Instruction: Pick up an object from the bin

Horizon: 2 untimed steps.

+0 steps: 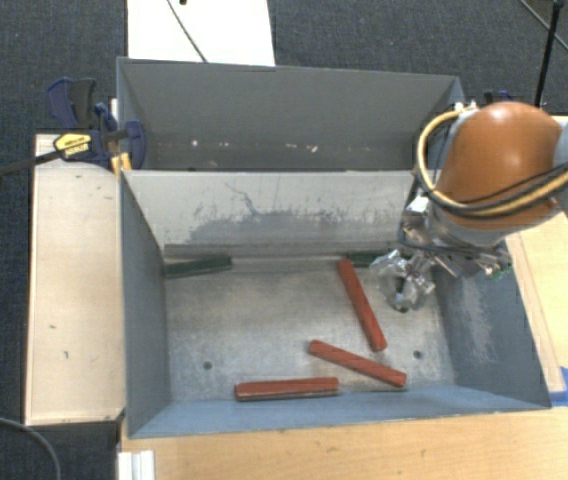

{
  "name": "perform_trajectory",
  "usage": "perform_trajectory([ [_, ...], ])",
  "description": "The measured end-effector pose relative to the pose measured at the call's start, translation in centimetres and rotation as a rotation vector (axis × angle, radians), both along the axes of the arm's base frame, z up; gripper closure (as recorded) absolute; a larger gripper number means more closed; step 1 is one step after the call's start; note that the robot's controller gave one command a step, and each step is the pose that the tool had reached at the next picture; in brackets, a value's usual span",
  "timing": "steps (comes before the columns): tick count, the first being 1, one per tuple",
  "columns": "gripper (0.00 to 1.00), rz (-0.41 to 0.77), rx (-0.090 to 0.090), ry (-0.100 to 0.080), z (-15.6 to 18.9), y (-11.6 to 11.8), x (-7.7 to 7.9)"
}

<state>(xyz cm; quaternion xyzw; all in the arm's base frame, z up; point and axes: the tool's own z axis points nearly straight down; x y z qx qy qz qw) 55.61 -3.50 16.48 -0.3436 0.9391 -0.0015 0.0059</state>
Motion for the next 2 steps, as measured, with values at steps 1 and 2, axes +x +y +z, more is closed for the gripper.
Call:
perform_trajectory([
  [1, 0.0, -0.005, 0.0, 0.01, -0.5, -0.1, -0.3],
  [2, 0.0, 0.339, -0.001, 0.014, -9.6, 0.8, 2.6],
])
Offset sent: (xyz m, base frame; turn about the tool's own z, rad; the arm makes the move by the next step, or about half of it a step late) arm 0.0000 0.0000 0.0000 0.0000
